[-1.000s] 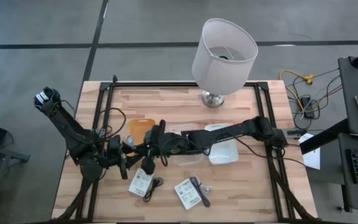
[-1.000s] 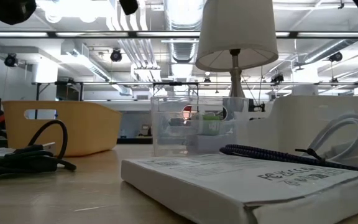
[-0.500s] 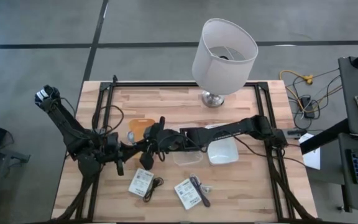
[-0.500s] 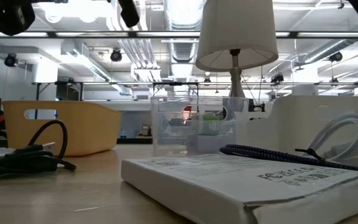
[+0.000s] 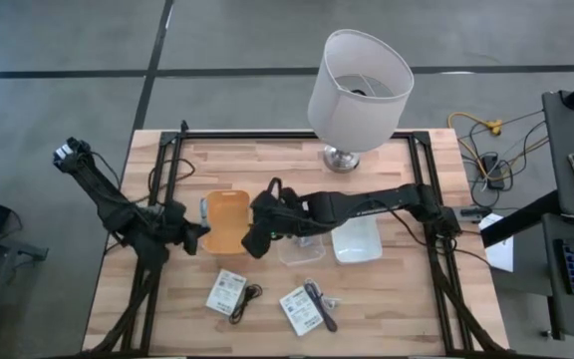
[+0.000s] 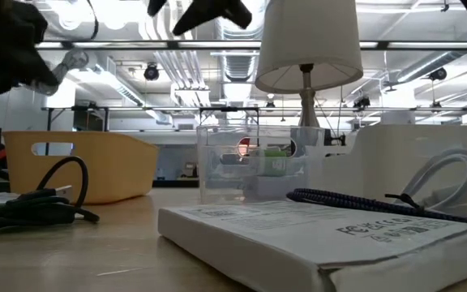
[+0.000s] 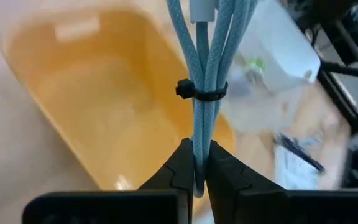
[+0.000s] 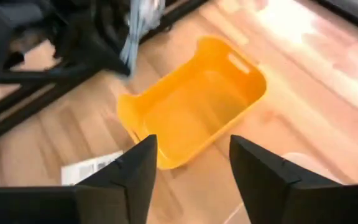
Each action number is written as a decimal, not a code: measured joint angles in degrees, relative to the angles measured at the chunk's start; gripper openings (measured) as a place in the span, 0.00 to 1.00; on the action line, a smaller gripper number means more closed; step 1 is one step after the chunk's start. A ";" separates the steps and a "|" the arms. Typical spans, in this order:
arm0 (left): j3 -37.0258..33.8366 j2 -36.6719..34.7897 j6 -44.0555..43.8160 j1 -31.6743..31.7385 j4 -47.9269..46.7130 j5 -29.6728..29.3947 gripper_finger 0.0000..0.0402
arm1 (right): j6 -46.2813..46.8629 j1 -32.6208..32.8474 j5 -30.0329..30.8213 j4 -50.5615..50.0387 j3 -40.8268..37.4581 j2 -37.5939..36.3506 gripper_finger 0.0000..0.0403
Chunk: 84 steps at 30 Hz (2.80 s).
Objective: Pick and place items into bin
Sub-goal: Put the blue charger cable into the orange bin, then put the white charger cable into the orange bin
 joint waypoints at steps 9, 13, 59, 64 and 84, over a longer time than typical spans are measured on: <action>-10.35 -10.04 -2.32 6.16 13.91 6.10 0.03 | 0.11 0.28 1.67 4.39 1.66 -0.10 0.50; -16.73 -12.45 -1.92 9.09 24.88 7.75 0.04 | 1.24 0.85 1.65 4.29 1.66 -0.08 0.50; 6.72 21.42 21.74 -3.36 32.84 27.77 0.57 | -23.32 13.54 -15.90 -15.48 -21.71 -0.24 0.50; 6.67 23.46 22.07 -3.43 33.43 25.55 0.57 | -5.81 19.73 -16.65 -14.01 -23.14 -2.49 0.50; 4.91 23.62 23.24 -3.36 33.35 25.56 0.57 | 11.31 22.15 -16.30 0.29 -37.26 -1.63 0.50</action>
